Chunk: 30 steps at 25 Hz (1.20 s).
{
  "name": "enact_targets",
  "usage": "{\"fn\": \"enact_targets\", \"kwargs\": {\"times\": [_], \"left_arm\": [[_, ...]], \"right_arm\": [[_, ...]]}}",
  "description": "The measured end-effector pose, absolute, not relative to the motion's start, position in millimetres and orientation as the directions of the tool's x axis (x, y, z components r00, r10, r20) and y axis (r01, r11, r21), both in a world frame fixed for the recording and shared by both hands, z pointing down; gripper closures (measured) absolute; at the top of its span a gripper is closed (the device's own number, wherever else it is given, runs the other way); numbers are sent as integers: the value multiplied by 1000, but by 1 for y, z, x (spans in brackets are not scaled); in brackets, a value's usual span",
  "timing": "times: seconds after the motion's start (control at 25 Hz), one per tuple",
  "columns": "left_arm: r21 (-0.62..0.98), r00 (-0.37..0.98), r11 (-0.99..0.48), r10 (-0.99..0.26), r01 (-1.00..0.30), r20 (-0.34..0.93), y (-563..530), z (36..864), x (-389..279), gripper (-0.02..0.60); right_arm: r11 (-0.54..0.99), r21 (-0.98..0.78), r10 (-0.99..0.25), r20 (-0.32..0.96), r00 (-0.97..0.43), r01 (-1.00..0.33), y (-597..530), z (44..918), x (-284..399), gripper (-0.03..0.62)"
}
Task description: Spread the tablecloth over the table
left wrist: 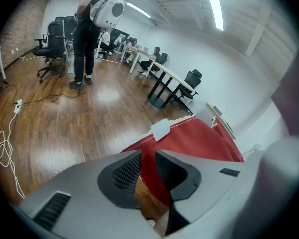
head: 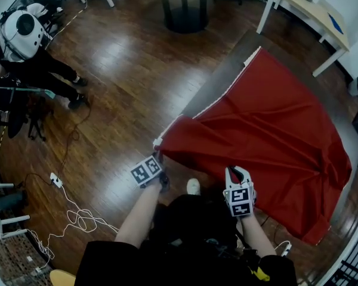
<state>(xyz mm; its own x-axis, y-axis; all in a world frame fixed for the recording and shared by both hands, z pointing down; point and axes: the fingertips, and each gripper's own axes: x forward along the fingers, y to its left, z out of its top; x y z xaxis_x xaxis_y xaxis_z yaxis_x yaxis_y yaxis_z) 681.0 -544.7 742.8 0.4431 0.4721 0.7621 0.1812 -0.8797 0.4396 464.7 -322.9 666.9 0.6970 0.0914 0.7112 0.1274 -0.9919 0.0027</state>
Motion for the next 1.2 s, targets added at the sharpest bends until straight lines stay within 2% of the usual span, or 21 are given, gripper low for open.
{"fn": "enact_targets", "kwargs": {"times": [0.08, 0.16, 0.24, 0.32, 0.44, 0.56, 0.72, 0.88, 1.04, 1.2], "left_arm": [[412, 488, -894, 442, 174, 753, -554, 735, 685, 461], [398, 530, -892, 447, 212, 721, -552, 720, 688, 457], [376, 566, -876, 482, 302, 669, -536, 702, 686, 467], [327, 600, -851, 523, 412, 605, -510, 679, 680, 502], [260, 643, -802, 590, 538, 489, -476, 624, 669, 574], [258, 681, -776, 629, 575, 374, -471, 560, 668, 580], [251, 748, -797, 603, 550, 276, -502, 496, 675, 580], [281, 820, -840, 527, 464, 224, -548, 479, 678, 580], [239, 849, -873, 476, 425, 228, -602, 502, 688, 580], [194, 868, -885, 458, 424, 193, -655, 515, 737, 581]], "right_arm": [[-987, -13, 105, 693, 713, 158, -317, 660, 461, 568], [-984, -31, 111, 670, 734, 176, -311, 650, 459, 568], [-985, -45, 99, 638, 764, 165, -307, 641, 462, 568], [-989, -83, 53, 569, 821, 122, -307, 624, 473, 568], [-974, -225, -109, 304, 946, -40, -318, 563, 501, 586], [-903, -336, -288, 10, 958, -268, -336, 495, 529, 586], [-749, -494, -413, -175, 894, -442, -354, 449, 564, 586], [-622, -572, -540, -182, 822, -535, -387, 451, 594, 586], [-638, -503, -643, -69, 763, -583, -455, 480, 625, 588], [-654, -435, -677, -28, 736, -618, -522, 492, 688, 588]]}}
